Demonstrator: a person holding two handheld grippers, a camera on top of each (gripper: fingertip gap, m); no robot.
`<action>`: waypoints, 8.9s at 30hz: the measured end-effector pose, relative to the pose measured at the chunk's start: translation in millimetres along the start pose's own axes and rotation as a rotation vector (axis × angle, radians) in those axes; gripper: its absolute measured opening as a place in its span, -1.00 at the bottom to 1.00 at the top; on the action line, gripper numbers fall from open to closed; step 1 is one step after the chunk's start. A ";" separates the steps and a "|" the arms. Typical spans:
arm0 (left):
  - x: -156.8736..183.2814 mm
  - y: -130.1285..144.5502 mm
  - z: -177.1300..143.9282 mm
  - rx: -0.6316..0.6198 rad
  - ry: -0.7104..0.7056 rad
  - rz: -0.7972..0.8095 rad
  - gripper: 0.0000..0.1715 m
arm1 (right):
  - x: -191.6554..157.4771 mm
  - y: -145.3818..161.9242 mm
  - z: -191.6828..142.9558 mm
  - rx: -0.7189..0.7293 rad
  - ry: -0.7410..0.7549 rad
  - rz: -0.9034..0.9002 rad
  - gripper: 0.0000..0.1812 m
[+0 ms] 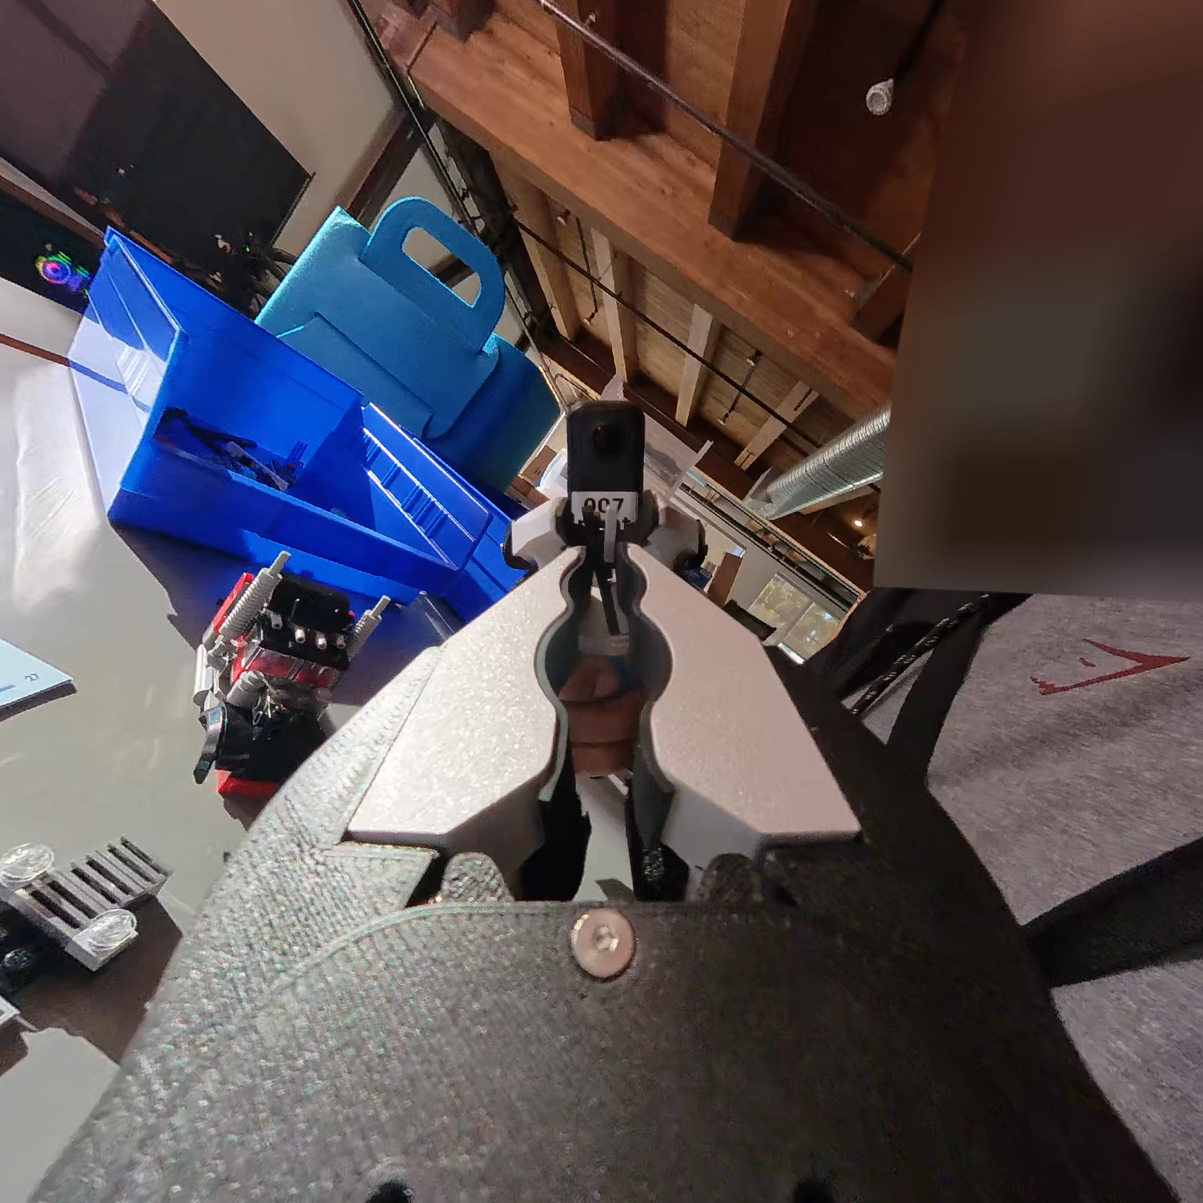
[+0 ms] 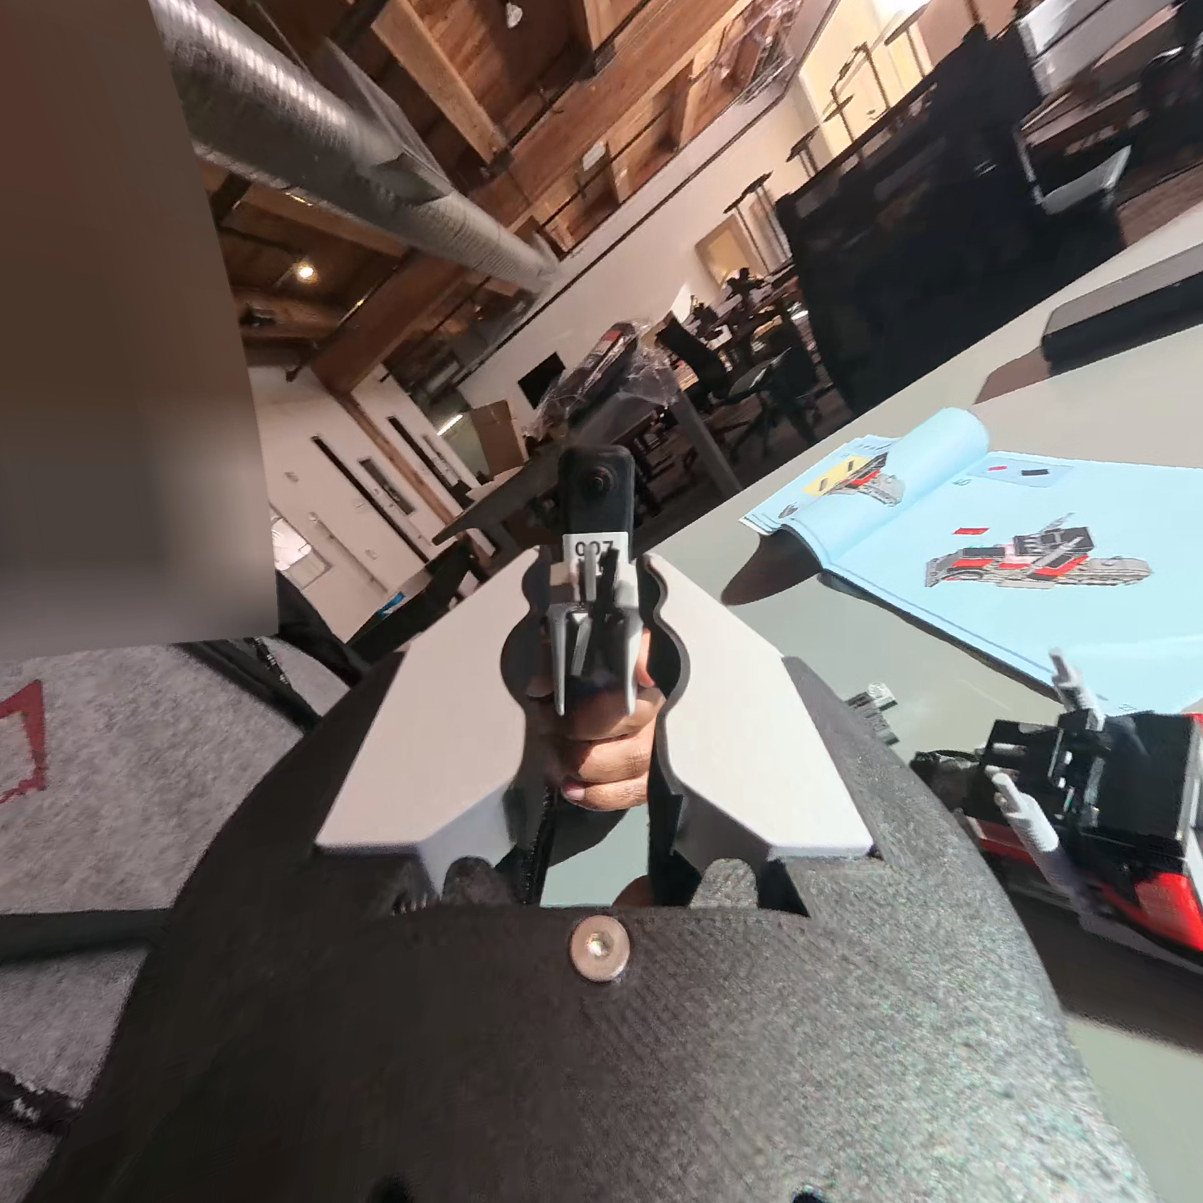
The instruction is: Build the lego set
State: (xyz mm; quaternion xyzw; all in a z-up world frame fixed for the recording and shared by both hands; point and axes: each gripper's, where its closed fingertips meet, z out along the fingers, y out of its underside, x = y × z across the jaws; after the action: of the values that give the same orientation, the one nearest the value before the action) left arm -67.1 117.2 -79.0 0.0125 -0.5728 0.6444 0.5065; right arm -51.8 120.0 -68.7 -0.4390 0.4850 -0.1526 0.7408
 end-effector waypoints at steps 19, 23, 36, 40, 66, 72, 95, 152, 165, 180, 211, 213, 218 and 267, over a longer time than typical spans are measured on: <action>9.0 15.5 7.8 -0.119 0.075 -0.106 -0.92 | -4.5 9.0 -13.2 0.031 -0.031 -0.066 -0.91; 6.9 16.7 11.2 -0.104 0.071 -0.157 -0.87 | -2.1 6.2 -17.9 0.100 -0.009 -0.044 -0.91; 5.1 35.0 23.2 -0.168 0.017 -0.134 -0.93 | 1.9 9.7 -26.9 0.177 0.021 0.005 -0.91; 3.2 43.1 21.9 -0.289 -0.032 -0.075 -0.93 | 2.4 15.4 -30.1 0.129 0.001 0.034 -0.91; 4.4 55.5 24.1 -0.480 -0.043 -0.105 -0.92 | 3.0 21.8 -43.4 0.096 0.012 0.021 -0.92; 5.6 48.9 27.5 -0.382 -0.034 -0.141 -0.83 | 3.9 18.8 -45.9 0.139 0.017 0.034 -0.92; -17.3 31.4 8.5 -0.166 -0.125 -0.308 -0.93 | 15.1 23.4 -34.1 0.128 0.070 0.120 -0.79; -15.7 -28.3 -96.7 -0.074 -0.067 -0.305 -0.57 | 3.4 48.7 53.2 0.004 0.658 -0.574 -0.90; -1.6 -19.5 -103.1 -0.392 0.214 0.222 -0.61 | -1.2 47.3 70.1 -0.036 0.305 -0.260 -0.90; -1.5 -36.1 -121.8 -0.350 0.216 0.297 -0.86 | 5.2 50.9 107.9 -0.242 0.078 -0.325 -0.90; -13.6 -55.3 -144.6 -0.316 0.118 0.355 -0.90 | 110.5 104.4 53.5 -0.925 0.569 -0.643 -0.69; -12.3 -57.7 -147.2 -0.304 0.125 0.349 -0.90 | 113.4 109.0 51.3 -1.002 0.560 -0.635 -0.66; -11.7 -60.5 -150.1 -0.291 0.127 0.338 -0.90 | 117.1 111.5 49.1 -1.099 0.542 -0.625 -0.78; -31.6 -85.8 -173.3 -0.246 0.018 0.338 -0.90 | 152.8 91.1 84.7 -0.758 0.879 -0.439 -0.90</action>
State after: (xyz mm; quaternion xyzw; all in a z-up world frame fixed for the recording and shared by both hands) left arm 103.3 212.6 -95.1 -0.1513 -0.6365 0.6457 0.3938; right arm 76.0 114.6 -218.5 -0.6572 0.6635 -0.2852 0.2155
